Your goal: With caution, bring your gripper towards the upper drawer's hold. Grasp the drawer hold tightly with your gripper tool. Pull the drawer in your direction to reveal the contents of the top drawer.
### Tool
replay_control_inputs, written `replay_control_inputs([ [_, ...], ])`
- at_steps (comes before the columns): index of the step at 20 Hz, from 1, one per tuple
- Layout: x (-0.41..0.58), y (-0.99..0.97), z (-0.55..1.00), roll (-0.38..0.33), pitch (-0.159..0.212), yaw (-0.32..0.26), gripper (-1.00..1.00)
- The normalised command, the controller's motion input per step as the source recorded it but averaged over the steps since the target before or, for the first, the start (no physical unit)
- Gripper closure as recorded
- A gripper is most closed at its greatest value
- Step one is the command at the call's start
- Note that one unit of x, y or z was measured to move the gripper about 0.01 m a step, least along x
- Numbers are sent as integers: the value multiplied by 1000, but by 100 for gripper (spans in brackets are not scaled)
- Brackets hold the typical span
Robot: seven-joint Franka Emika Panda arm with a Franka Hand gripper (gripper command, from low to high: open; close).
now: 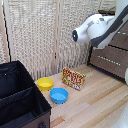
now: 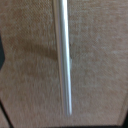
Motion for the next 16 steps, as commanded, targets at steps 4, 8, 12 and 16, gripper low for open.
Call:
replay_control_inputs([
  [4, 51, -509, 9, -11, -33, 44, 100],
  [8, 60, -26, 0, -6, 0, 15, 100],
  [12, 24, -131, 0, 3, 0, -14, 100],
  [16, 10, -142, 0, 10, 0, -13, 100],
])
